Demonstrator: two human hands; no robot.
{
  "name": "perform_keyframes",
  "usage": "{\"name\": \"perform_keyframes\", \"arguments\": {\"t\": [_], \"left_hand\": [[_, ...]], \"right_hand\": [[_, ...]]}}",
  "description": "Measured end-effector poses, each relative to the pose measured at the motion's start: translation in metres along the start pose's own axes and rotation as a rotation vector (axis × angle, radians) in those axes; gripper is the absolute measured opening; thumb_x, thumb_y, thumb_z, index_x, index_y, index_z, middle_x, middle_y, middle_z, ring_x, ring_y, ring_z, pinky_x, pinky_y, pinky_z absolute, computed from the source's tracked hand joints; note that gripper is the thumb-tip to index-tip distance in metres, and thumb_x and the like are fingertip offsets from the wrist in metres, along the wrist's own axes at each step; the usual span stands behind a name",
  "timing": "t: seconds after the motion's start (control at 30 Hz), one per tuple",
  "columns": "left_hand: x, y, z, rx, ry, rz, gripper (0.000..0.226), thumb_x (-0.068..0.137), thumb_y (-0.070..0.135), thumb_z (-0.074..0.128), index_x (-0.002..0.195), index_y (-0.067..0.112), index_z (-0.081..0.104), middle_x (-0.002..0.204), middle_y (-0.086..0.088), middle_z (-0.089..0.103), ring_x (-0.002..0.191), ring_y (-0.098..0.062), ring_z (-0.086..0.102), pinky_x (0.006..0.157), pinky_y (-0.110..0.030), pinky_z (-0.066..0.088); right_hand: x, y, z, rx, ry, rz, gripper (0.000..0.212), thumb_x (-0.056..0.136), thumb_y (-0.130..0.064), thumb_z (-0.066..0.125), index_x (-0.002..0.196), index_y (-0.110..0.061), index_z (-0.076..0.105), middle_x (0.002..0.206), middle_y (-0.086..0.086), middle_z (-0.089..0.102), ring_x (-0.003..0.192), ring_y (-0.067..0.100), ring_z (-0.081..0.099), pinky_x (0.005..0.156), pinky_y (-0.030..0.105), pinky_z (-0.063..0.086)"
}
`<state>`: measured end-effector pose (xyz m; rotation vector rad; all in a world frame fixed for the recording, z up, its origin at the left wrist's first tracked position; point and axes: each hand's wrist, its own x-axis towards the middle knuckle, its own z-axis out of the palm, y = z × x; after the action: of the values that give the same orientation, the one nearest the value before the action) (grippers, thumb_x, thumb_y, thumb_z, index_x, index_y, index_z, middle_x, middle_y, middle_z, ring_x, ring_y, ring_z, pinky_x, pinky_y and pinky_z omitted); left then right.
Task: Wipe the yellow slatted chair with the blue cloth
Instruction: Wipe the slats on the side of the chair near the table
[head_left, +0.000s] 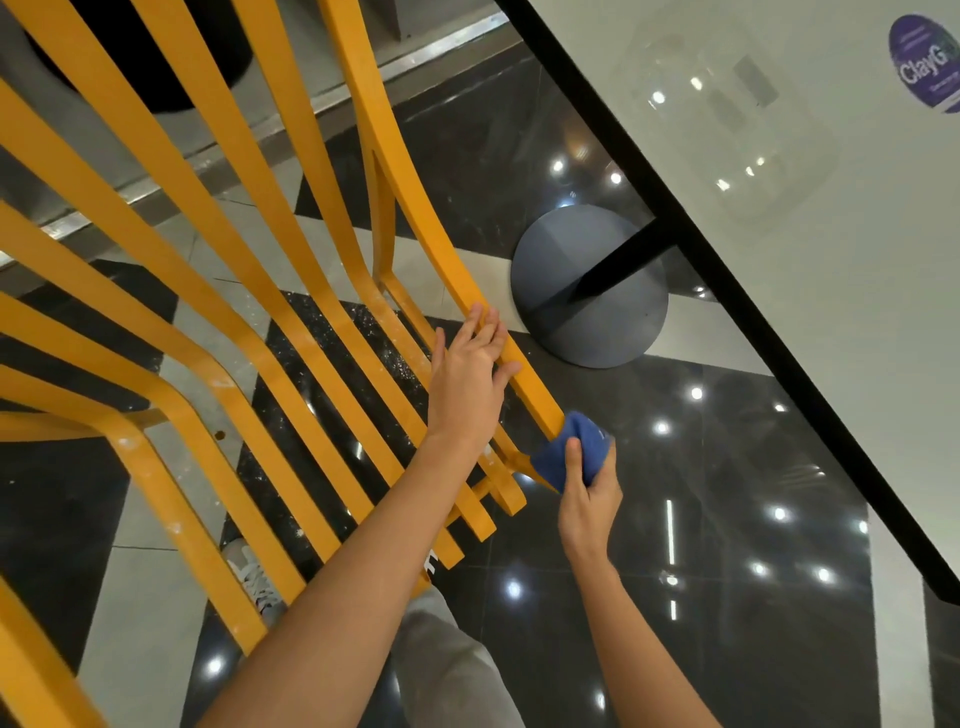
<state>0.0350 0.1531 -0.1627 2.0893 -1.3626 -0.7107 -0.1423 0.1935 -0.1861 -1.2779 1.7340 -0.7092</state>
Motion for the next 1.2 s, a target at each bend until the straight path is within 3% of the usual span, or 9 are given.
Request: {"name": "perform_keyframes", "arguments": {"t": [0.17, 0.33, 0.43, 0.53, 0.67, 0.77, 0.9, 1.03, 1.2], "left_hand": [[0.018, -0.018, -0.019, 0.035, 0.066, 0.105, 0.035, 0.098, 0.019, 0.056, 0.131, 0.010, 0.059, 0.142, -0.004, 0.055, 0.141, -0.016, 0.039, 0.122, -0.041, 0.014], [0.022, -0.043, -0.032, 0.135, 0.058, 0.202, 0.049, 0.092, -0.003, 0.057, 0.139, 0.010, 0.052, 0.148, -0.004, 0.047, 0.147, -0.022, 0.027, 0.121, -0.045, 0.017], [0.021, -0.041, -0.034, 0.111, 0.047, 0.160, 0.056, 0.089, -0.007, 0.055, 0.141, 0.013, 0.049, 0.149, -0.001, 0.046, 0.149, -0.023, 0.022, 0.122, -0.048, 0.013], [0.018, -0.040, -0.035, 0.119, 0.056, 0.111, 0.058, 0.088, -0.006, 0.055, 0.140, 0.019, 0.050, 0.148, 0.005, 0.046, 0.150, -0.024, 0.018, 0.122, -0.051, 0.011], [0.019, -0.042, -0.033, 0.125, 0.048, 0.080, 0.054, 0.091, 0.001, 0.056, 0.139, 0.023, 0.051, 0.147, 0.010, 0.045, 0.149, -0.026, 0.019, 0.122, -0.053, 0.010], [0.019, -0.038, -0.026, 0.117, 0.066, 0.028, 0.039, 0.097, 0.025, 0.056, 0.136, 0.026, 0.055, 0.145, 0.013, 0.047, 0.148, -0.025, 0.025, 0.120, -0.055, 0.011], [0.018, -0.034, -0.018, 0.139, 0.063, -0.035, 0.046, 0.098, 0.053, 0.047, 0.136, 0.029, 0.054, 0.146, 0.015, 0.046, 0.147, -0.022, 0.026, 0.118, -0.055, 0.006], [0.018, -0.036, -0.015, 0.059, 0.111, -0.052, 0.040, 0.100, 0.047, 0.044, 0.135, 0.031, 0.057, 0.144, 0.017, 0.049, 0.147, -0.022, 0.028, 0.118, -0.058, 0.007], [0.018, -0.038, -0.017, 0.096, 0.116, -0.083, 0.040, 0.100, 0.048, 0.044, 0.135, 0.034, 0.056, 0.143, 0.017, 0.050, 0.148, -0.023, 0.025, 0.117, -0.057, 0.005]], "right_hand": [[0.032, -0.034, 0.017, -0.336, -0.140, -0.206, 0.037, 0.094, -0.053, 0.051, 0.117, -0.023, 0.055, 0.097, -0.004, 0.067, 0.084, 0.012, 0.064, 0.073, 0.034, 0.054], [0.079, -0.083, 0.070, -0.444, -0.265, -0.349, 0.038, 0.096, -0.055, 0.047, 0.117, -0.024, 0.052, 0.094, -0.004, 0.065, 0.080, 0.015, 0.062, 0.074, 0.042, 0.055], [0.089, -0.091, 0.083, -0.407, -0.312, -0.340, 0.039, 0.097, -0.053, 0.047, 0.123, -0.025, 0.052, 0.096, -0.007, 0.063, 0.085, 0.013, 0.062, 0.077, 0.040, 0.056], [0.065, -0.060, 0.041, -0.309, -0.323, -0.212, 0.042, 0.092, -0.060, 0.048, 0.123, -0.032, 0.054, 0.100, -0.010, 0.068, 0.091, 0.008, 0.066, 0.078, 0.034, 0.056], [0.015, -0.009, -0.026, -0.085, -0.223, -0.067, 0.028, 0.089, -0.035, 0.058, 0.115, -0.025, 0.062, 0.098, -0.009, 0.069, 0.090, 0.002, 0.068, 0.077, 0.025, 0.058], [0.016, -0.010, -0.026, -0.068, -0.217, 0.032, 0.018, 0.095, -0.026, 0.055, 0.112, -0.025, 0.061, 0.099, -0.007, 0.068, 0.089, 0.001, 0.068, 0.071, 0.015, 0.055], [0.060, -0.058, 0.014, -0.270, -0.399, -0.059, 0.016, 0.097, -0.042, 0.054, 0.102, -0.029, 0.060, 0.090, -0.009, 0.067, 0.083, 0.009, 0.065, 0.069, 0.025, 0.050], [0.102, -0.089, 0.054, -0.526, -0.514, -0.197, 0.031, 0.095, -0.057, 0.048, 0.088, -0.027, 0.056, 0.081, -0.004, 0.063, 0.074, 0.017, 0.060, 0.063, 0.030, 0.040], [0.079, -0.055, 0.028, -0.252, -0.484, -0.171, 0.029, 0.095, -0.050, 0.052, 0.110, -0.027, 0.061, 0.092, -0.006, 0.069, 0.083, 0.011, 0.068, 0.072, 0.033, 0.054]]}}
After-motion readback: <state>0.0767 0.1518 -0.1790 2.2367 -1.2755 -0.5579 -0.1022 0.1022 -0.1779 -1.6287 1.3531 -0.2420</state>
